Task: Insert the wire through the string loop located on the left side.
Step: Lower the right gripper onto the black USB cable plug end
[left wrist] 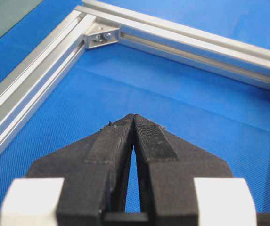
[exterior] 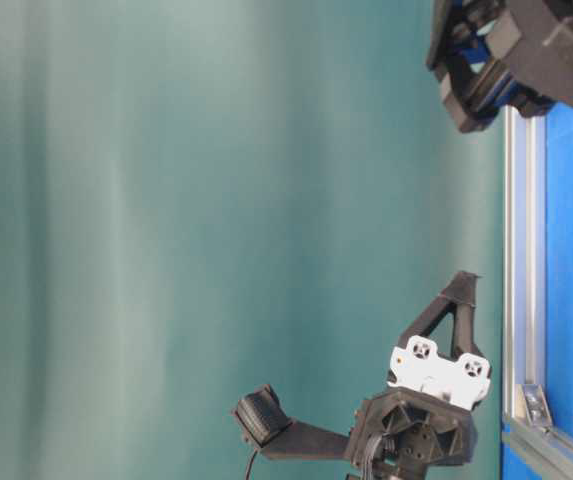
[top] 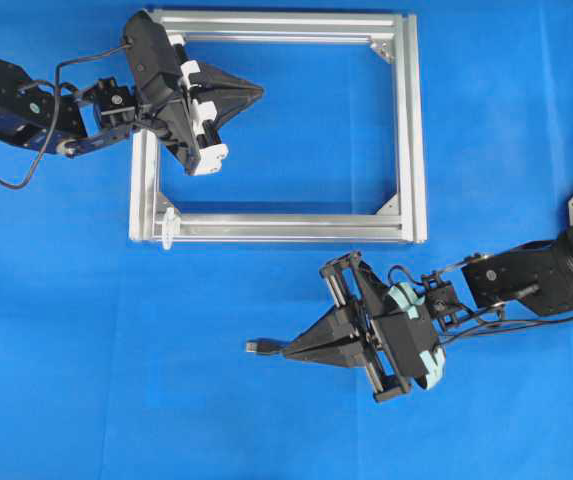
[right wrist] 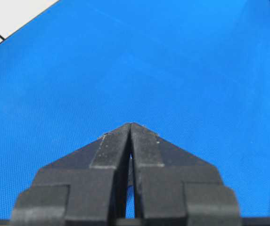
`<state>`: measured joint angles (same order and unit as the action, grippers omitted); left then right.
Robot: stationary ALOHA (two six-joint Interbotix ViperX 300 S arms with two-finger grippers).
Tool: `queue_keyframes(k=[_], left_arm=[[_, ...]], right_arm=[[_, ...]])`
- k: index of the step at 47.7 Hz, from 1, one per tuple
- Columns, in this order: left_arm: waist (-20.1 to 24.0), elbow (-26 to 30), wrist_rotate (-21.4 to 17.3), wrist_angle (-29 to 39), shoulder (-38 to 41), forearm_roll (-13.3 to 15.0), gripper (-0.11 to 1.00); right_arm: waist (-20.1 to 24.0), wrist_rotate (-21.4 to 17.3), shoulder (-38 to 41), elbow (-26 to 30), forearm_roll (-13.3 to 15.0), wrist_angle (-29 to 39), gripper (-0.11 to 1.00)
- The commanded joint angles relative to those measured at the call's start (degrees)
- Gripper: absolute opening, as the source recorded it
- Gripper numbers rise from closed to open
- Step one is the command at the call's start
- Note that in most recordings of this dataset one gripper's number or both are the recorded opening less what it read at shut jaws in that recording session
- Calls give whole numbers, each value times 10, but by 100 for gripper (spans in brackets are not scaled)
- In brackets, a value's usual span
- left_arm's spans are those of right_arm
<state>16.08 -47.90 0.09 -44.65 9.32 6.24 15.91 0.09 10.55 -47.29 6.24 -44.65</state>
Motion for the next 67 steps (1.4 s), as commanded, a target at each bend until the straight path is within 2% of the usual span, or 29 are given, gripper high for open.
queue_keyframes(k=[1, 14, 29, 32, 35, 44, 48, 60, 67], left_arm=[[-7, 4, -1, 9, -26, -16, 0], [-6, 2, 3, 11, -31, -16, 0], [-7, 1, 2, 12, -31, -16, 0], [-7, -1, 2, 12, -31, -16, 0], [-7, -1, 2, 12, -31, -16, 0], [-7, -1, 2, 12, -31, -16, 0], [-7, -1, 2, 12, -31, -16, 0], [-7, -2, 2, 12, -31, -16, 0], [-6, -3, 2, 13, -31, -16, 0]], right_arm=[[4, -8, -42, 2, -2, -4, 1], [4, -31, -58, -4, -3, 37, -2], [4, -58, -58, -6, -3, 41, -1], [4, -68, -58, -6, -3, 43, 7], [4, -80, -58, -6, -3, 46, 19], [8, -92, -58, -7, -4, 48, 75], [8, -92, -58, -6, -10, 54, 93], [8, -92, -53, -7, -32, 68, 95], [11, -92, -18, -3, -53, 62, 95]])
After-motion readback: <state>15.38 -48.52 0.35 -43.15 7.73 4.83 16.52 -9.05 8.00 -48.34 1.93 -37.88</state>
